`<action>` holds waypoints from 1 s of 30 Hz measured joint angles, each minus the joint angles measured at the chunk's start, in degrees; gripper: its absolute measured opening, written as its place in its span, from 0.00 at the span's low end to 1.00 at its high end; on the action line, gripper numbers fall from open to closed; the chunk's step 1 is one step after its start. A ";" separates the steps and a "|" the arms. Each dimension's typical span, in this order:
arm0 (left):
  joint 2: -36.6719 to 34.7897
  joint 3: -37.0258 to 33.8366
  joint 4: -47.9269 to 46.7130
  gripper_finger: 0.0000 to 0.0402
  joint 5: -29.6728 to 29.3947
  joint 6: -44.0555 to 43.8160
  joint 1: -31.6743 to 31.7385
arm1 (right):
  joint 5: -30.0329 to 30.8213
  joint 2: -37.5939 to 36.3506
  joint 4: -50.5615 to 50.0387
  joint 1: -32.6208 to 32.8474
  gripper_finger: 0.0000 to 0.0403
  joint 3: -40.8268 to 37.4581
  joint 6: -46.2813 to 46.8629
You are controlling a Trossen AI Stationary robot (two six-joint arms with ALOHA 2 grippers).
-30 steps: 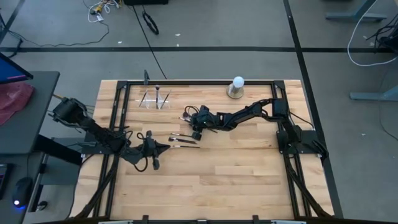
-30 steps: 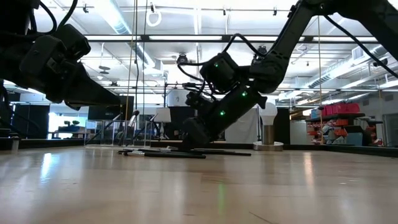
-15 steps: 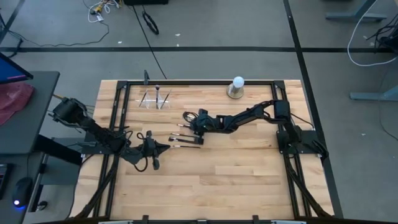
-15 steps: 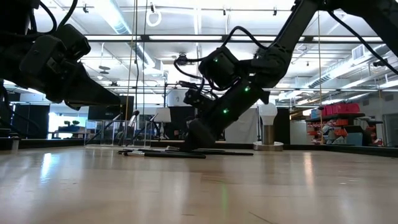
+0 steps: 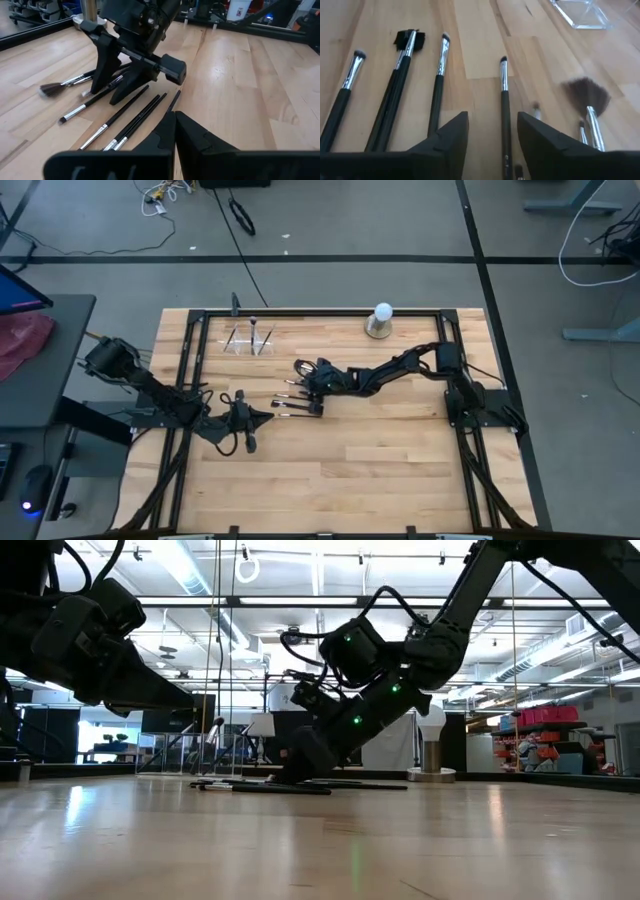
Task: Put items in baskets/containers
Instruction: Put the eyeshadow brush into the transparent organizer
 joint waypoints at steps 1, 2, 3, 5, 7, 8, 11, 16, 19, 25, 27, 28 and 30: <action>0.00 0.00 -0.02 0.03 0.00 0.04 0.00 | 0.05 0.36 0.46 -0.06 0.43 0.02 0.12; 0.00 0.00 0.00 0.03 0.00 0.02 0.00 | 0.14 0.72 0.86 -0.07 0.43 0.08 0.27; 0.00 0.00 0.00 0.03 0.00 0.02 0.00 | 0.12 0.98 1.19 -0.07 0.42 0.10 0.41; 0.00 0.00 0.00 0.03 0.00 0.04 0.00 | -0.75 1.27 1.33 -0.07 0.40 0.15 0.52; 0.00 0.00 -0.02 0.03 0.00 0.02 0.00 | -2.45 1.59 1.36 -0.16 0.38 0.18 0.59; 0.00 0.00 0.00 0.03 0.00 0.04 0.00 | -2.72 1.70 1.36 -0.16 0.36 0.20 0.68; 0.00 0.00 0.00 0.03 0.00 0.04 0.00 | -3.09 2.18 1.54 -0.42 0.29 0.26 1.60; 0.00 0.00 -0.02 0.03 0.00 0.02 0.00 | -4.83 4.05 1.50 -1.12 0.10 0.37 0.94; 0.00 0.00 -0.01 0.03 0.00 0.02 0.00 | -4.43 5.08 2.04 -1.15 0.03 0.50 -0.52; -0.05 0.00 0.39 0.03 0.00 0.04 -0.23 | -1.67 4.55 2.68 -0.66 0.02 0.28 -0.13; -0.50 0.00 0.45 0.03 -0.01 0.08 -0.83 | -1.31 3.51 3.09 -0.64 0.01 0.10 0.35; -0.83 0.01 0.44 0.03 -0.02 0.09 -1.18 | -1.21 2.94 3.13 -0.64 0.01 0.06 0.79; -1.67 0.00 0.44 0.03 0.00 0.36 -2.09 | -0.63 2.05 2.58 -0.51 0.01 -0.12 1.71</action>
